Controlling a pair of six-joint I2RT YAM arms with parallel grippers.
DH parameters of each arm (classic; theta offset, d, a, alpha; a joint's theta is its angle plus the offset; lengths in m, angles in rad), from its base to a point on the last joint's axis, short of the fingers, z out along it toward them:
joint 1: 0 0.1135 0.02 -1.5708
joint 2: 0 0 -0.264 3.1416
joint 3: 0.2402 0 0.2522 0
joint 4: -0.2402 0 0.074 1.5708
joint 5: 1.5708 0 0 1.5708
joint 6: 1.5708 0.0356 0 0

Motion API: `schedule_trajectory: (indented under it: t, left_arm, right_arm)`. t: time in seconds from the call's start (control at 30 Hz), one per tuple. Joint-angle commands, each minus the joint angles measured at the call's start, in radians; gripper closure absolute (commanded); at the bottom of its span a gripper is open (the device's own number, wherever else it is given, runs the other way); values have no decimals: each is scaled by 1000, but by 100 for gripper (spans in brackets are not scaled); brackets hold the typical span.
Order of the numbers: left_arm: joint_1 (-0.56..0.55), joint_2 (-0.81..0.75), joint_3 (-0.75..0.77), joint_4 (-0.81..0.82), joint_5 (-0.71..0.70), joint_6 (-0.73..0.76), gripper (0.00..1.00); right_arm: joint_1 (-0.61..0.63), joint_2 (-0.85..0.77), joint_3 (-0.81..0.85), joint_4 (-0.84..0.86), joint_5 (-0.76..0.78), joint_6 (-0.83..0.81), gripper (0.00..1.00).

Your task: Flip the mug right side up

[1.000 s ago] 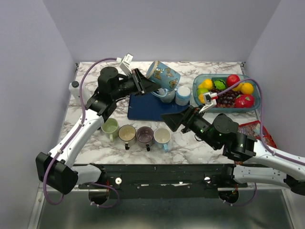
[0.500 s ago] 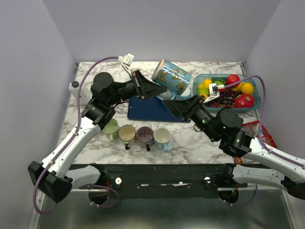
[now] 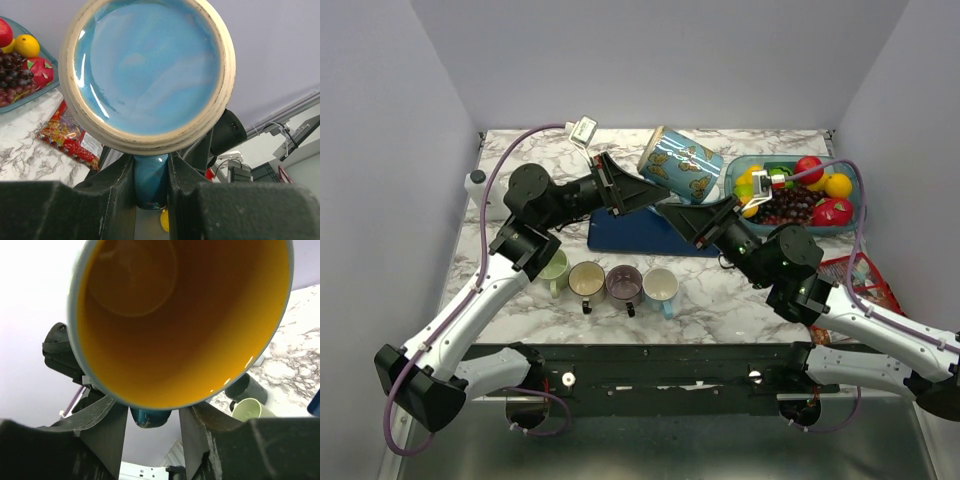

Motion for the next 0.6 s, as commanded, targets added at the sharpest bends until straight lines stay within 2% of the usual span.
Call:
schedule_trajectory:
  t: [0.0, 0.03, 0.1, 0.13, 0.23, 0.37, 0.4, 0.43, 0.57]
  left_arm:
    - [-18, -44, 9, 148, 30, -19, 100]
    - [-18, -44, 8, 152, 33, -22, 100]
    - [-20, -46, 3, 154, 38, -20, 100]
    - [-20, -49, 2, 159, 40, -19, 100]
    - [-23, -52, -8, 172, 50, -19, 100]
    - [-24, -55, -20, 179, 63, -20, 100]
    - [-24, -55, -26, 182, 67, -20, 100]
    - [-24, -55, -29, 189, 69, -25, 100]
    - [-26, -58, -43, 214, 73, -40, 100]
  right_arm:
    - [-18, 4, -27, 140, -53, -10, 54]
    - [-18, 4, -27, 140, -53, -13, 66]
    - [-19, 1, -30, 142, -53, -19, 79]
    - [-22, -4, -33, 140, -49, -19, 91]
    - [-22, -12, -44, 136, -31, -23, 99]
    - [-24, -19, -50, 128, -20, -25, 98]
    - [-24, -19, -50, 122, -17, -25, 92]
    - [-25, -22, -48, 119, -9, -22, 78]
    - [-25, -25, -50, 114, 9, -19, 68]
